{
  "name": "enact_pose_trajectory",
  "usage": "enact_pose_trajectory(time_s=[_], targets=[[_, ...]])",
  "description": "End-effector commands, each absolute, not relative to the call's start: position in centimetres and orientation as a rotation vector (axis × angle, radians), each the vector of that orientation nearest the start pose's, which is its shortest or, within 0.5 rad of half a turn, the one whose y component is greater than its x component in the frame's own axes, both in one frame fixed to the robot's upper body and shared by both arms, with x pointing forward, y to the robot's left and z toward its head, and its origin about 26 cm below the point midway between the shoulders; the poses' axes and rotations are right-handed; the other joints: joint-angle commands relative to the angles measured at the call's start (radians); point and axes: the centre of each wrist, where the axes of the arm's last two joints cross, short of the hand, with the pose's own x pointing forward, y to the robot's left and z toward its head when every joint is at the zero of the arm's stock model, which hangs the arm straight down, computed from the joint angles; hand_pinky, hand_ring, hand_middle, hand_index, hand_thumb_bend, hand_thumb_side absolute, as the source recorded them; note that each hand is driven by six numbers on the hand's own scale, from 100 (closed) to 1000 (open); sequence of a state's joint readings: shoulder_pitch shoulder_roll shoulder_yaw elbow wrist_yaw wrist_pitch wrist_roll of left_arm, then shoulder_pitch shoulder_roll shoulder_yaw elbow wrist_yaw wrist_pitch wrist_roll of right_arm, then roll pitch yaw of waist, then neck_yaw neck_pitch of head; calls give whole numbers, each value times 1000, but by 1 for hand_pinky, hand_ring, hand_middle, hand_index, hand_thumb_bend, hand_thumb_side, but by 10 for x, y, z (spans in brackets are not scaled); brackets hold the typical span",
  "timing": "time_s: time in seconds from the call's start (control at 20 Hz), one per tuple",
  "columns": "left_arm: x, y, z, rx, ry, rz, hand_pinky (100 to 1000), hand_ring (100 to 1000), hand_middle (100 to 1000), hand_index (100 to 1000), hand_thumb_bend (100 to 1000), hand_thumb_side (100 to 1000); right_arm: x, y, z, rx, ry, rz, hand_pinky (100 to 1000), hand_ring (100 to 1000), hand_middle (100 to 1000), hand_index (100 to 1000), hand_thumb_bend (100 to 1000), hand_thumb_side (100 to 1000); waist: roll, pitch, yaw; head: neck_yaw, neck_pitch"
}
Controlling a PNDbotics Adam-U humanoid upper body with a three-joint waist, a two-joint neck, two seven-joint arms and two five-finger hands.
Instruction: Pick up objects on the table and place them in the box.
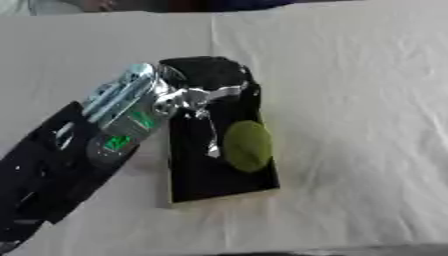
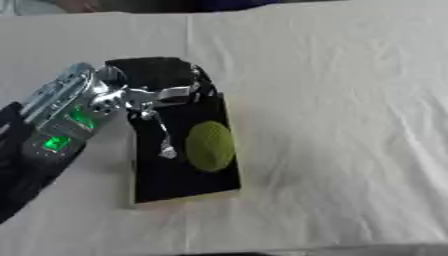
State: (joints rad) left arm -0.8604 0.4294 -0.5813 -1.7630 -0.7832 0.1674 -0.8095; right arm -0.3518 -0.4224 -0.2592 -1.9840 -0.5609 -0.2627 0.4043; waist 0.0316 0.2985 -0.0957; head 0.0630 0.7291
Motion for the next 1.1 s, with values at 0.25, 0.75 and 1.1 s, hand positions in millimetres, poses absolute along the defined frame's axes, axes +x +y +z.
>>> enact_pose_trajectory(time_s=[0.25, 0.75, 1.1], targets=[[332, 115, 268, 712, -1521, -2019, 853, 854, 844, 933, 761, 100, 291, -334, 253, -423, 3487, -676, 865, 757, 613, 833, 100, 592, -3, -19, 4, -2, -6], [298, 170, 330, 909, -1859, -1648, 819, 810, 782, 874, 520, 100, 291, -336, 255, -406, 3494, -627, 863, 756, 613, 832, 100, 595, 3, -25, 13, -34, -20], [300, 209, 349, 928, -2003, -1354, 784, 782, 744, 861, 149, 145, 288, -342, 254, -345, 3501, -588, 861, 755, 614, 832, 100, 593, -3, -26, 23, -57, -7]])
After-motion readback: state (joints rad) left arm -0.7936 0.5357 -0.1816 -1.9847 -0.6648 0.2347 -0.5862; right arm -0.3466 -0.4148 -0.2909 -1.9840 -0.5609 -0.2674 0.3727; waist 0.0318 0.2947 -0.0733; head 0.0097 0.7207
